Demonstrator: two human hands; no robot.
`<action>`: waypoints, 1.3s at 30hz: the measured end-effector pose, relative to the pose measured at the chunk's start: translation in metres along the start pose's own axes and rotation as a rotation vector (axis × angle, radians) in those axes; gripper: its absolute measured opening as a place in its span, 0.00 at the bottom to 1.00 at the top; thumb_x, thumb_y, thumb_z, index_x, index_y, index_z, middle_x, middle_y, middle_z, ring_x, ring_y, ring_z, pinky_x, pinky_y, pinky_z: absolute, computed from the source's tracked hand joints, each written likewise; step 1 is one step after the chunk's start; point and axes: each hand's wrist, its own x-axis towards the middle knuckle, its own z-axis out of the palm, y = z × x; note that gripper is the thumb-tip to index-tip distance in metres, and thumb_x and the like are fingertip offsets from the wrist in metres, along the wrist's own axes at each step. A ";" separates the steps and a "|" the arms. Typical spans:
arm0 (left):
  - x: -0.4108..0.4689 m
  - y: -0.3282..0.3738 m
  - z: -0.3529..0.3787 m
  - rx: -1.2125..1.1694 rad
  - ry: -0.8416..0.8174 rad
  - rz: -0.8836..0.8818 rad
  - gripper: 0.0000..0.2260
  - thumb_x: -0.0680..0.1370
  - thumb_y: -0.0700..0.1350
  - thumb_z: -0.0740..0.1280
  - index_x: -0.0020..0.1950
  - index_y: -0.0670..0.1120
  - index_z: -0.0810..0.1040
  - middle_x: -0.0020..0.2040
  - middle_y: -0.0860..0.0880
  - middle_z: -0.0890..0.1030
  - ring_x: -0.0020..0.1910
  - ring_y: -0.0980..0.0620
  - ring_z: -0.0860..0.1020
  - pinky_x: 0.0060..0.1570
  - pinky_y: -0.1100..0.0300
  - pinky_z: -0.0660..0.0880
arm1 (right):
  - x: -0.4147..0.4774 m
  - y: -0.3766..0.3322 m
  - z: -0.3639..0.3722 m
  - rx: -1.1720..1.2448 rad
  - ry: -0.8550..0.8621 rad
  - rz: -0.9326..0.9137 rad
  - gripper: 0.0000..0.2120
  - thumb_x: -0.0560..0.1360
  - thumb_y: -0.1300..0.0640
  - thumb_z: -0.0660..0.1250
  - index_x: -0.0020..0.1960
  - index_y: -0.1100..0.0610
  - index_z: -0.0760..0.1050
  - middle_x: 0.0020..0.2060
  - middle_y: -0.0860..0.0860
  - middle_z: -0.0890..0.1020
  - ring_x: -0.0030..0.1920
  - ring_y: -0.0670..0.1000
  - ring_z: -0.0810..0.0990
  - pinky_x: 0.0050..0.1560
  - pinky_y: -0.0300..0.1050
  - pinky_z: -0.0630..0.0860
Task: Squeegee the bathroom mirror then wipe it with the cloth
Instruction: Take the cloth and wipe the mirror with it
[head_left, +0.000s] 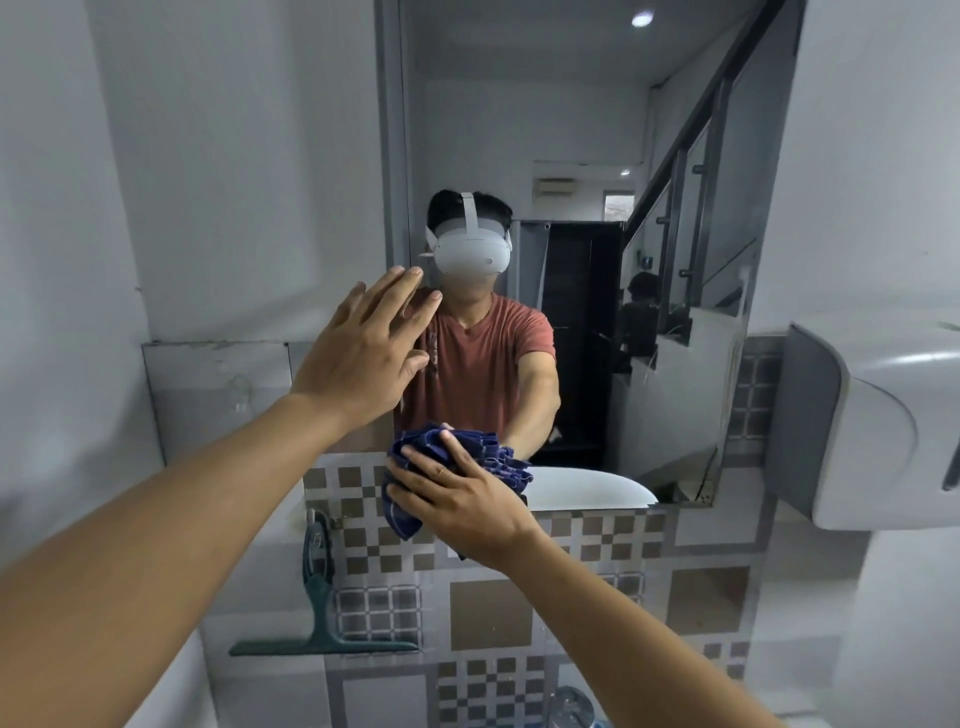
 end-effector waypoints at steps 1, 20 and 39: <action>0.000 0.000 0.000 0.001 0.000 0.001 0.31 0.80 0.49 0.67 0.80 0.43 0.61 0.79 0.37 0.60 0.79 0.38 0.58 0.75 0.39 0.61 | -0.003 0.000 0.001 -0.013 -0.013 -0.017 0.25 0.82 0.57 0.47 0.76 0.57 0.68 0.78 0.55 0.67 0.80 0.56 0.59 0.78 0.66 0.51; -0.028 0.026 0.016 -0.038 -0.039 -0.021 0.37 0.74 0.52 0.74 0.79 0.43 0.63 0.79 0.35 0.60 0.79 0.36 0.58 0.74 0.35 0.59 | -0.139 0.085 -0.005 -0.123 -0.015 0.367 0.35 0.78 0.55 0.55 0.82 0.55 0.48 0.81 0.57 0.51 0.81 0.59 0.41 0.79 0.67 0.48; -0.022 0.018 0.012 -0.042 0.012 -0.030 0.32 0.76 0.47 0.71 0.77 0.41 0.66 0.77 0.35 0.62 0.76 0.35 0.62 0.74 0.36 0.61 | -0.202 0.039 0.028 0.629 0.298 1.179 0.30 0.83 0.43 0.53 0.81 0.41 0.44 0.81 0.37 0.41 0.81 0.62 0.53 0.66 0.69 0.73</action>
